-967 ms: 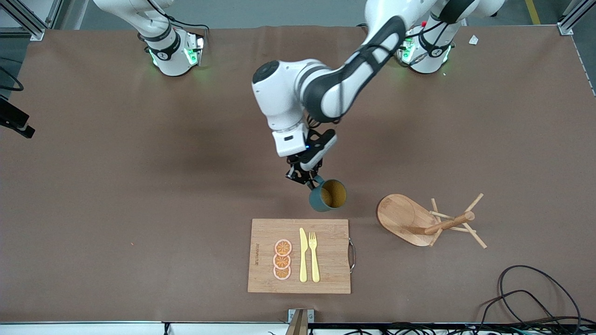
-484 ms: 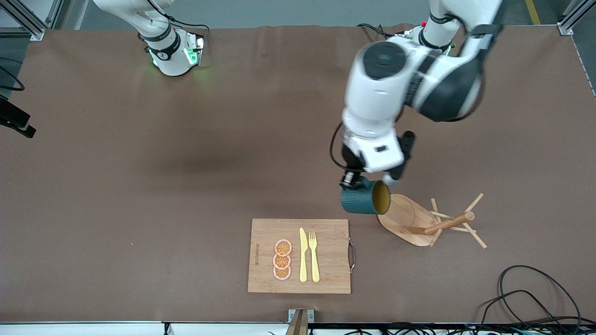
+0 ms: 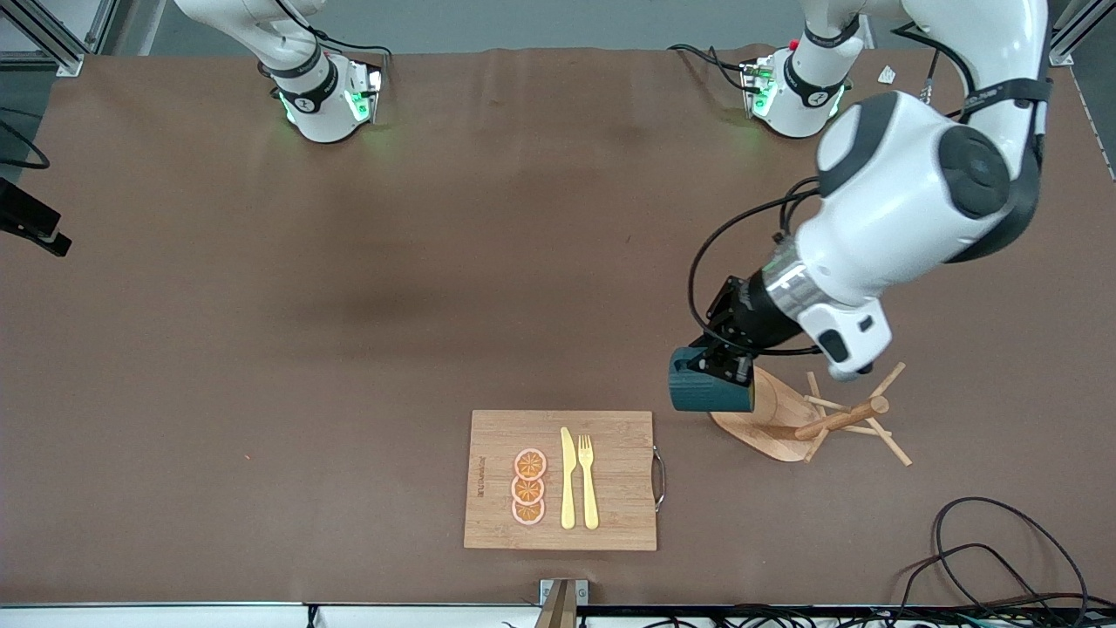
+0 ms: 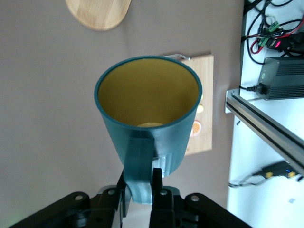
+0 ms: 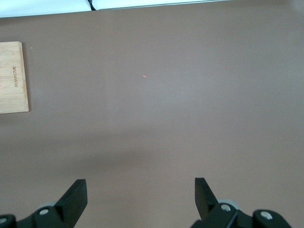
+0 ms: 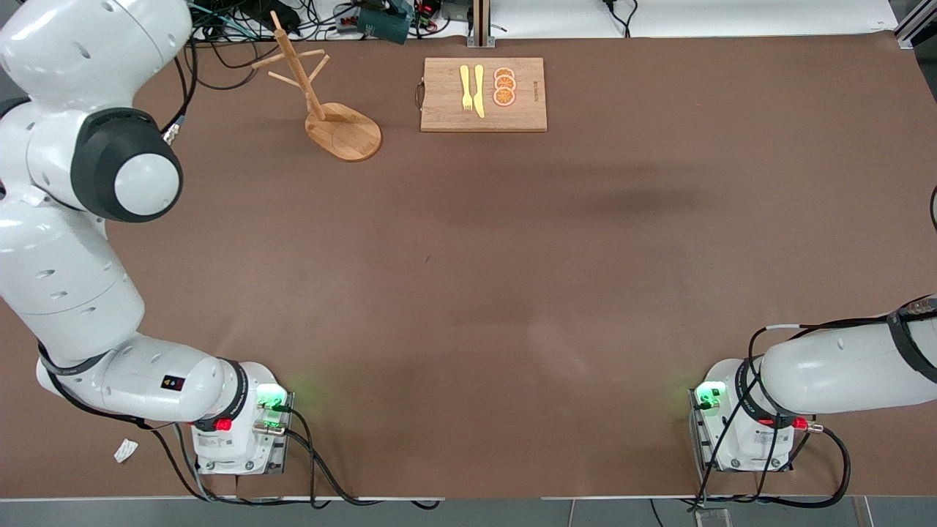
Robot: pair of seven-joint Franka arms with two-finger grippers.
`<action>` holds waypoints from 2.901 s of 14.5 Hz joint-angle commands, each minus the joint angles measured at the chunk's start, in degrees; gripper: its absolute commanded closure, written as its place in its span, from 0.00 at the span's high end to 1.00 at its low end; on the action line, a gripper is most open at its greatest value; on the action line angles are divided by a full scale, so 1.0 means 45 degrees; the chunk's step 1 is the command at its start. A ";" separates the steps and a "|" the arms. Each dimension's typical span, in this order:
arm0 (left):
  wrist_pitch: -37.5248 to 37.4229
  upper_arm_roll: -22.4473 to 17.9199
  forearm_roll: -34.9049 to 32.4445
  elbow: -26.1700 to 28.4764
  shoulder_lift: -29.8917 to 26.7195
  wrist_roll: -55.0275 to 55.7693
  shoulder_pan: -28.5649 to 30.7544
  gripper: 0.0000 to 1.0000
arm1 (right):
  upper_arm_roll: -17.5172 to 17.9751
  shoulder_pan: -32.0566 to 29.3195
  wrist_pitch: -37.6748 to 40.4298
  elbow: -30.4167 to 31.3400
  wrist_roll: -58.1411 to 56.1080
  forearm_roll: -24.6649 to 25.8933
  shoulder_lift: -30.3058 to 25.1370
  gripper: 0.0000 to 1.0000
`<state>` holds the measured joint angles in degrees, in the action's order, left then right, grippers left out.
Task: Pass cup and hang on rack
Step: 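Lift the mug by its handle and carry it toward the rack, then slide the mug opening onto a rack peg with the left gripper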
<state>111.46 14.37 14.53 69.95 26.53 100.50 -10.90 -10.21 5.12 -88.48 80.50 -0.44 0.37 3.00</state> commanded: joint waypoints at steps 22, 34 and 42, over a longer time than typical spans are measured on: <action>-0.3383 -0.0028 0.7884 0.0919 0.1192 -0.8388 0.3982 0.00 | 0.1958 -0.2349 0.0287 -0.0174 -0.0079 -0.0316 0.0056 1.00; -0.3324 -0.0087 0.8139 0.0998 0.2092 -0.7550 0.4804 0.00 | 0.1859 -0.2075 0.0521 -0.0174 -0.0079 -0.0218 0.0056 1.00; -0.3285 -0.0145 0.8119 0.0998 0.2170 -0.6904 0.5253 0.00 | 0.1879 -0.2055 0.0483 -0.0174 0.0019 -0.0199 0.0056 1.00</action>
<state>96.86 13.67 49.79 74.20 36.43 68.76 12.08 -2.12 -3.63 -86.89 80.50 -0.45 -0.11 3.00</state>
